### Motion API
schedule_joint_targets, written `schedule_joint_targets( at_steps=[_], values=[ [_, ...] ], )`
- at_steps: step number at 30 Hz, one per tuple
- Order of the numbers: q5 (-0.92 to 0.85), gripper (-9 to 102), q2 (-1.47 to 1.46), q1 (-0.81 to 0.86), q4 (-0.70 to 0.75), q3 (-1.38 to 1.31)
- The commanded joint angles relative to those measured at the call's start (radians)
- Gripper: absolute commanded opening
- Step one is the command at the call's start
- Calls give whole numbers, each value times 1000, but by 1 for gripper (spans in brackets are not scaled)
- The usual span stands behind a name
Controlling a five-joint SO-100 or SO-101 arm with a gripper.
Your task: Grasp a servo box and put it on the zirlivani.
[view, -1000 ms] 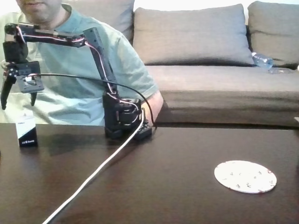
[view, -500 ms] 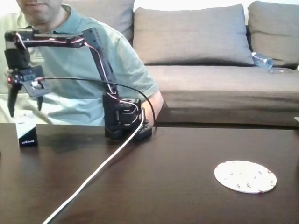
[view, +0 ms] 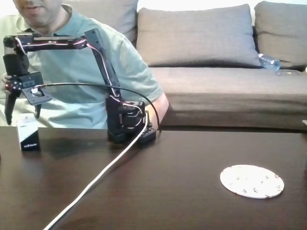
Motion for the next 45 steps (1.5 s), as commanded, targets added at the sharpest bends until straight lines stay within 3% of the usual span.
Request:
schedule_joint_targets(
  at_steps=[1,14,17,21,30,37,45],
  values=[
    [6,34,6,-9,-11,-2],
    [-6,33,11,-20,-207,235],
    [-3,27,12,-29,-230,261],
    [6,13,15,-37,-224,265],
    [64,11,107,-100,-83,146],
    [199,11,477,-380,190,-8],
    [540,12,782,-988,193,94]
  ],
)
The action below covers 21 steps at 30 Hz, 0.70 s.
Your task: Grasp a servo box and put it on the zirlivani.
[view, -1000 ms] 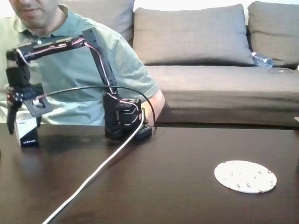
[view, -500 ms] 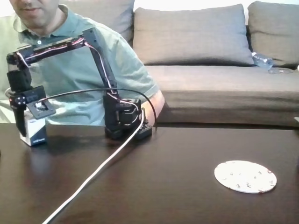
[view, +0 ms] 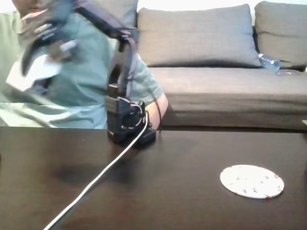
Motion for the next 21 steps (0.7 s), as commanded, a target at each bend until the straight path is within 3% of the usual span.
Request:
schedule_joint_targets(
  at_steps=[1,6,11,21],
  values=[
    [124,12,91,-324,69,34],
    [305,12,87,-773,31,54],
    [379,12,-9,-1086,-29,52],
    [408,12,-380,-1342,-210,28]
  ],
)
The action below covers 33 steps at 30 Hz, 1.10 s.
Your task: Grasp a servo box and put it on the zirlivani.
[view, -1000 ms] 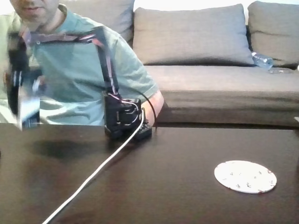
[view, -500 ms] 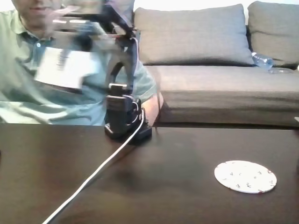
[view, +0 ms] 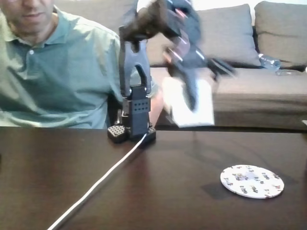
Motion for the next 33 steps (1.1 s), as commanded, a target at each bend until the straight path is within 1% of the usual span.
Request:
schedule_joint_targets(
  at_steps=[1,7,11,15,18,24,33],
  values=[
    [5,12,-91,-69,-51,-49],
    [6,12,-307,-189,-48,-261],
    [9,12,-445,-262,26,-460],
    [12,12,-580,-281,86,-646],
    [12,12,-678,-287,117,-738],
    [12,12,-813,-284,138,-830],
    [8,12,-854,-304,123,-848]
  ],
)
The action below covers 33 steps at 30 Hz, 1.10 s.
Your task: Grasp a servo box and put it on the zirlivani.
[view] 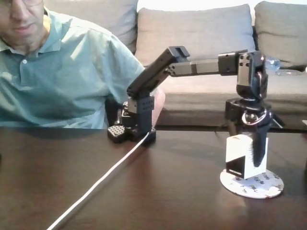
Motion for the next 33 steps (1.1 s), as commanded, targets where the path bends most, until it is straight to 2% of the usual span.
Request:
schedule_joint_targets(
  at_steps=[1,21,27,33],
  values=[
    [2,12,14,-5,-9,-40],
    [0,13,-86,-5,-55,-46],
    [0,33,-87,-17,8,-133],
    [8,38,-87,-29,74,-215]
  ],
)
